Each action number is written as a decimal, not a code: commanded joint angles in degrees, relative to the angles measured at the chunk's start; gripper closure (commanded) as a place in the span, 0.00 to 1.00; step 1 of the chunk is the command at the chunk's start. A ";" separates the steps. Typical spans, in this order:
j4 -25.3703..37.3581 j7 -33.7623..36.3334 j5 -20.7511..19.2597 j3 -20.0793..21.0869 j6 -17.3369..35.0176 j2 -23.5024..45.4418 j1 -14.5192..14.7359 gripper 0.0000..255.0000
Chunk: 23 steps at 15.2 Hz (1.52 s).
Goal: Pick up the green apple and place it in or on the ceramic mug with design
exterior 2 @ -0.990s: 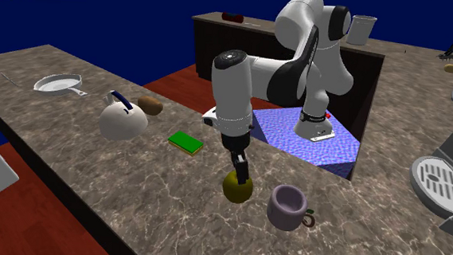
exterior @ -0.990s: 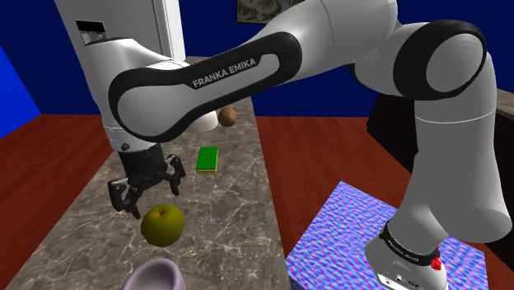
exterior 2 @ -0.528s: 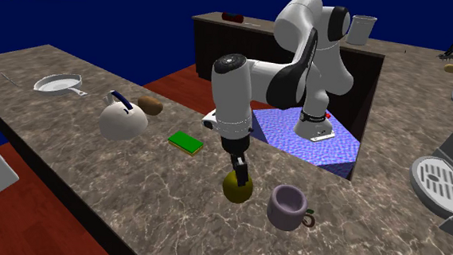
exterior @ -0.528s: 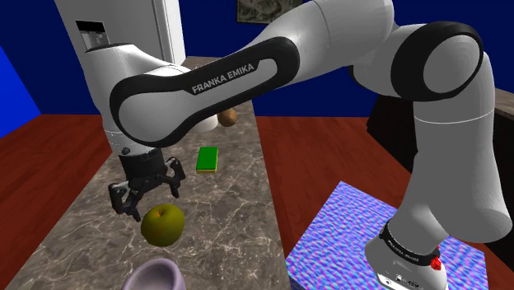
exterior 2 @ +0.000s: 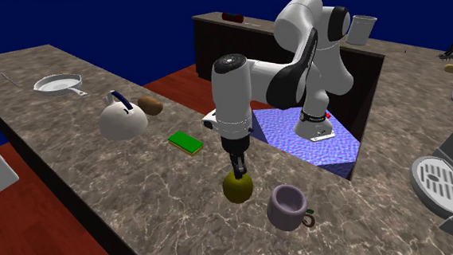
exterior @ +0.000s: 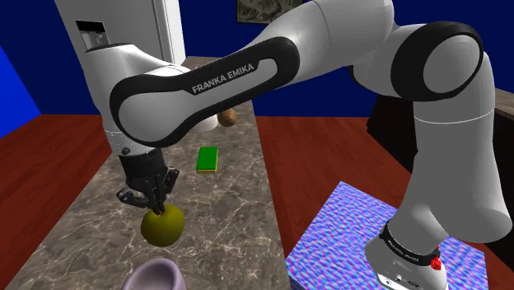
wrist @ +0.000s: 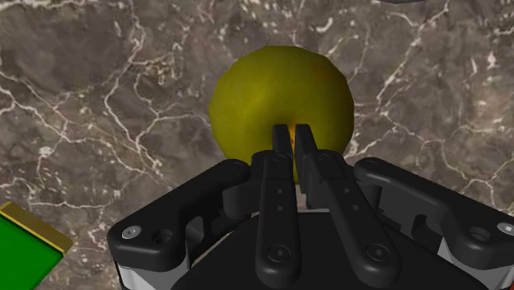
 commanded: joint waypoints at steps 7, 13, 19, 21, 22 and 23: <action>1.98 0.02 0.29 0.19 -2.69 -0.76 0.01 1.00; 5.51 0.12 0.58 0.41 -6.91 -1.53 0.16 1.00; 9.79 0.31 0.70 0.57 -11.39 -1.79 0.48 1.00; 11.40 0.39 0.69 0.61 -12.95 -1.75 0.63 1.00; 12.25 0.44 0.68 0.63 -13.75 -1.71 0.72 1.00; 13.13 0.49 0.65 0.65 -14.55 -1.64 0.82 1.00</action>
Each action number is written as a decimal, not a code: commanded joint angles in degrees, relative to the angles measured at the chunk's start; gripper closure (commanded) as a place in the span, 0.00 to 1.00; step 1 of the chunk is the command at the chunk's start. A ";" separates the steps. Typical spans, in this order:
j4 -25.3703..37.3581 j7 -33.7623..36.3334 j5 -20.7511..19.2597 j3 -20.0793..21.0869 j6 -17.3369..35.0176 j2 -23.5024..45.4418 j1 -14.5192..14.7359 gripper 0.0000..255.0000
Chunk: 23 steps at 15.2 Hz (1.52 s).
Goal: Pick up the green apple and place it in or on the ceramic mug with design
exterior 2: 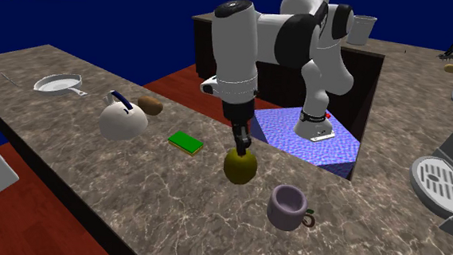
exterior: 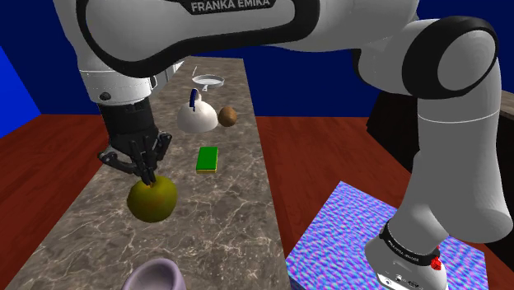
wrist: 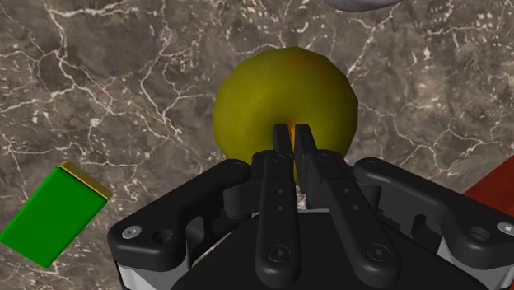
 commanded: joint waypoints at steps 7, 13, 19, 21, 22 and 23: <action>8.19 0.44 -0.42 0.06 -6.90 1.26 1.05 1.00; 15.38 0.85 -1.04 0.03 -12.27 3.06 2.27 1.00; 14.57 7.16 -0.41 1.93 -13.96 -0.05 6.43 1.00; 15.31 9.40 -0.42 2.54 -14.89 -0.46 8.13 1.00; 15.87 10.54 -0.48 2.85 -15.42 -0.53 9.03 1.00; 16.58 11.70 -0.57 3.13 -16.01 -0.52 10.01 1.00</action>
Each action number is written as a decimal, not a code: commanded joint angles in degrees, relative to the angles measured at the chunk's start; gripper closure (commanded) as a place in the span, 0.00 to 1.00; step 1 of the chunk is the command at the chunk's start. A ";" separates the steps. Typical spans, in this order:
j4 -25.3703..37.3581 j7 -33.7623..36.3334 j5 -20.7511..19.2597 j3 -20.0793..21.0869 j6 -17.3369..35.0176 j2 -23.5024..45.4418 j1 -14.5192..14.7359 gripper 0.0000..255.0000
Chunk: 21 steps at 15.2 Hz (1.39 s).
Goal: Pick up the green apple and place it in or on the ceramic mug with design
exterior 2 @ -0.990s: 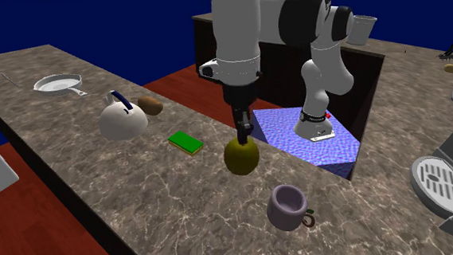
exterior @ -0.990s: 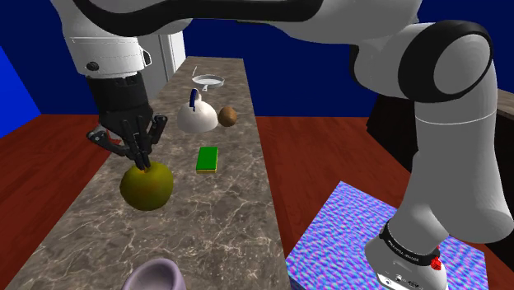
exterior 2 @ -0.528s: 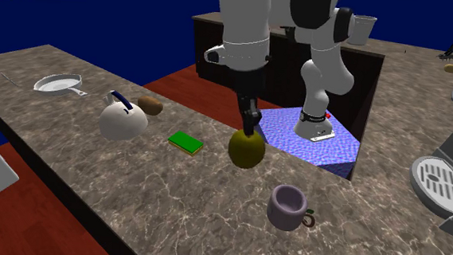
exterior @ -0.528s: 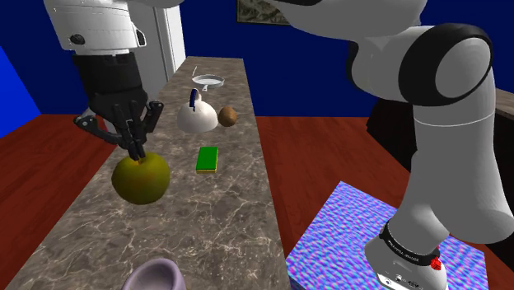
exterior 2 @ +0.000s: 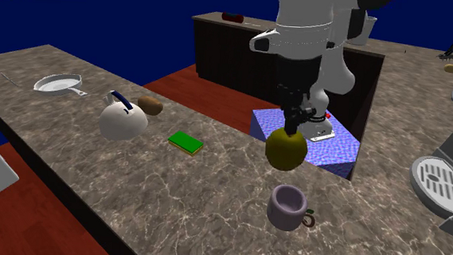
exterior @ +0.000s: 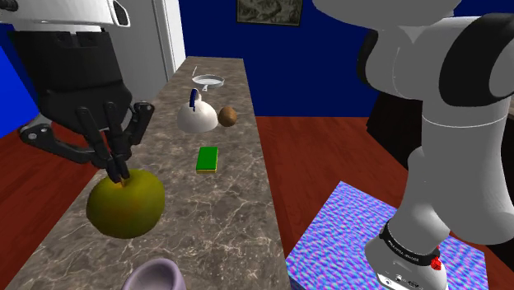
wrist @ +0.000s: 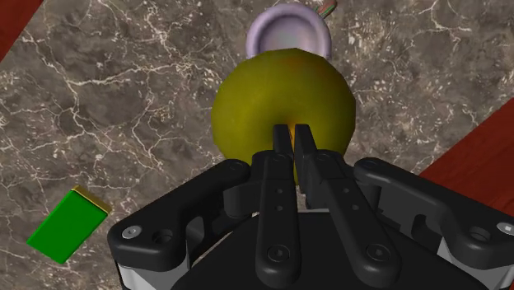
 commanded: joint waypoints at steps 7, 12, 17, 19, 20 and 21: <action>0.30 5.68 -0.22 1.44 -0.24 -0.44 4.35 1.00; -7.24 5.02 0.82 1.48 4.99 -2.78 2.79 1.00; -13.31 4.45 1.48 1.44 9.63 -4.25 1.77 1.00; -15.46 4.25 1.67 1.41 11.37 -4.66 1.47 1.00; -16.48 4.16 1.75 1.40 12.22 -4.83 1.33 1.00; -17.47 4.07 1.81 1.38 13.06 -4.98 1.21 1.00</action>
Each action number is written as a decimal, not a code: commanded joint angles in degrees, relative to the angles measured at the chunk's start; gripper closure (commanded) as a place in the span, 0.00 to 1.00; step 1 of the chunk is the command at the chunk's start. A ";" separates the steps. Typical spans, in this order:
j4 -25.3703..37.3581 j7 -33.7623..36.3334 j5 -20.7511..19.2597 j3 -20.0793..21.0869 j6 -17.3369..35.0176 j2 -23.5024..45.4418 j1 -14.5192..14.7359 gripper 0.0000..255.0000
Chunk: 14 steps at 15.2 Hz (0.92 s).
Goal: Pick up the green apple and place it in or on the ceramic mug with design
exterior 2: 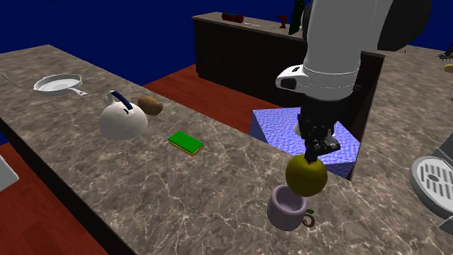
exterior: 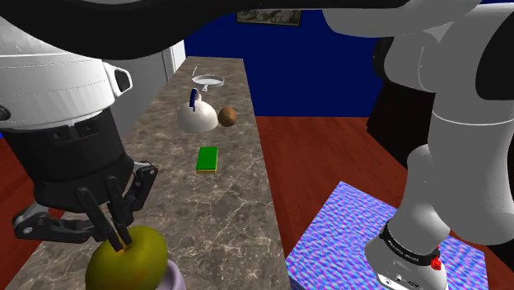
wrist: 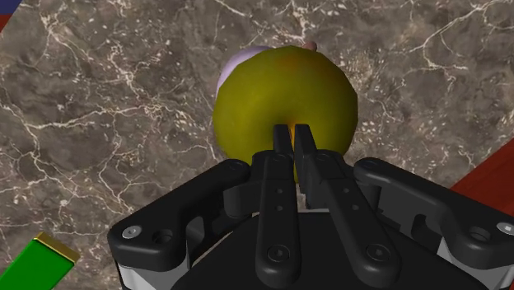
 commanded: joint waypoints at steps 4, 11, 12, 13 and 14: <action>-4.83 -0.35 0.30 -0.06 4.20 -0.68 -0.52 1.00; -9.05 -0.66 0.36 -0.18 8.27 -0.79 -0.87 1.00; -9.05 -0.66 0.36 -0.18 8.27 -0.79 -0.87 1.00; -9.04 -0.66 0.36 -0.18 8.27 -0.79 -0.87 1.00; -9.04 -0.66 0.36 -0.18 8.27 -0.79 -0.87 1.00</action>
